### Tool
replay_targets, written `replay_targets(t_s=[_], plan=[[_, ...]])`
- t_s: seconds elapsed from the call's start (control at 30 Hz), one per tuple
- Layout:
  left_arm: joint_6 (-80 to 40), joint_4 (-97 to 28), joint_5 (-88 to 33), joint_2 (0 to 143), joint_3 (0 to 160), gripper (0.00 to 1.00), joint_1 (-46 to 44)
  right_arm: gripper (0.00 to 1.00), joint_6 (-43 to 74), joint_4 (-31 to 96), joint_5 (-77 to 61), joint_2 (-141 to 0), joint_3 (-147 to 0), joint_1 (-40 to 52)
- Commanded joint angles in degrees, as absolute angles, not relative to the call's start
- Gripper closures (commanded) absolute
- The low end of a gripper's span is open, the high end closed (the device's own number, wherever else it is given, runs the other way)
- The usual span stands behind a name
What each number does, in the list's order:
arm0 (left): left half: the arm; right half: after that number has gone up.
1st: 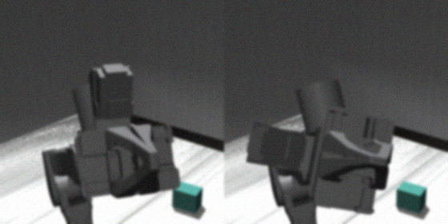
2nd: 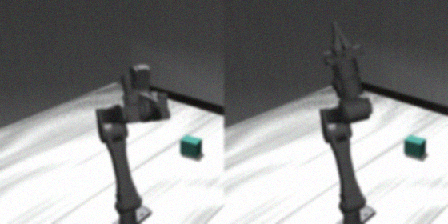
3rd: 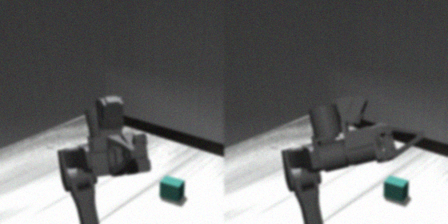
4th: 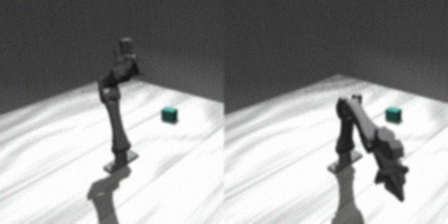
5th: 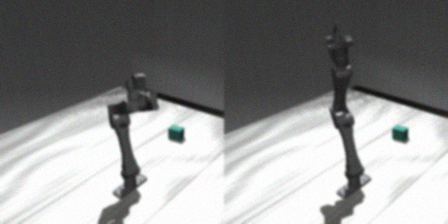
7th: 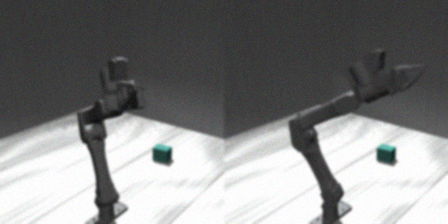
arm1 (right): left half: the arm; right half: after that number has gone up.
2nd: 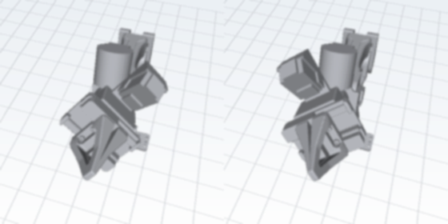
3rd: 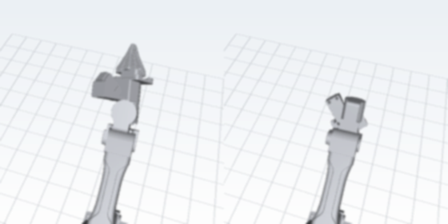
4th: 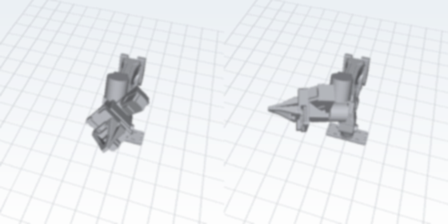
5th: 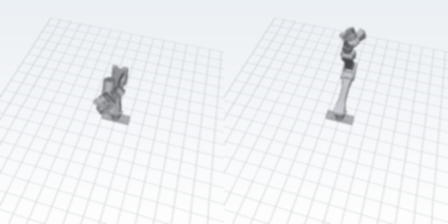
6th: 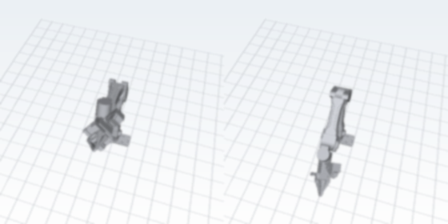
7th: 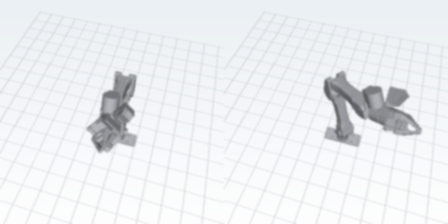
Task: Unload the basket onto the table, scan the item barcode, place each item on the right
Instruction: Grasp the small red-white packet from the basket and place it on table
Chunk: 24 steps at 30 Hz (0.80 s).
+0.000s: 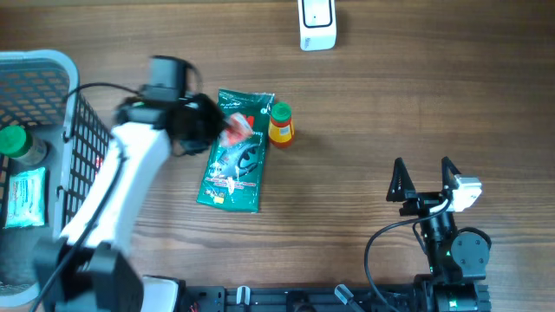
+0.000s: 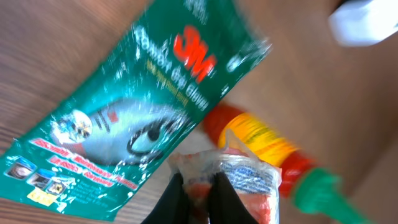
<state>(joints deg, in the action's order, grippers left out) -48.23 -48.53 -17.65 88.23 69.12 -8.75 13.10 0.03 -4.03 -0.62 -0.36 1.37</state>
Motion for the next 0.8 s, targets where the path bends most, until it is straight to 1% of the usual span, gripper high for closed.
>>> replay_targets(t_s=[0.0,0.07,0.17,0.2,0.27,0.33,0.37,0.4,0.5,0.53,0.57,0.67,0.77], plan=[[-46.4,-49.1,-12.7,94.5,69.4,0.91,-17.2,0.0,12.1,-0.1,-4.3,-0.3,-0.3,1.5],[-46.4,-50.5,-10.3,96.9,69.4,0.9,-21.8,0.0,12.1,-0.1,-4.3,-0.3,-0.3,1.5],[-46.5,-55.0,-2.7,97.7,69.3,0.86,-27.5,0.0,12.0,-0.1,-4.3,-0.3,-0.3,1.5],[-46.5,-54.7,1.0,97.7,69.3,0.77,-30.6,0.0,12.1,-0.1,-4.3,-0.3,-0.3,1.5],[-46.5,-53.9,5.1,97.7,69.3,0.71,-33.1,0.0,12.1,-0.1,-4.3,-0.3,-0.3,1.5],[-46.5,-52.3,7.4,97.7,69.3,0.48,-34.7,0.0,12.1,-0.1,-4.3,-0.3,-0.3,1.5],[-46.5,-50.6,7.4,97.6,69.3,0.42,-35.5,0.0,12.1,-0.1,-4.3,-0.3,-0.3,1.5],[-46.5,-50.6,7.4,97.6,69.3,0.44,-35.6,0.0,12.1,-0.1,-4.3,-0.3,-0.3,1.5],[-46.5,-51.5,7.4,97.6,69.3,0.79,-35.7,0.01,12.1,-0.1,-4.3,-0.3,-0.3,1.5],[-46.5,-51.5,7.4,97.6,69.3,0.94,-35.8,0.0,12.1,-0.1,-4.3,-0.3,-0.3,1.5],[-46.4,-51.5,7.4,97.6,69.3,0.96,-36.0,0.0,12.0,-0.1,-4.3,-0.3,-0.3,1.5],[-42.5,-51.5,7.3,97.6,69.3,0.96,-37.7,0.0,12.0,-0.1,-4.3,-0.3,-0.3,1.5],[-42.2,-51.4,7.4,98.2,69.2,0.96,-39.4,0.0,12.1,-0.1,-4.3,-0.3,-0.3,1.5]])
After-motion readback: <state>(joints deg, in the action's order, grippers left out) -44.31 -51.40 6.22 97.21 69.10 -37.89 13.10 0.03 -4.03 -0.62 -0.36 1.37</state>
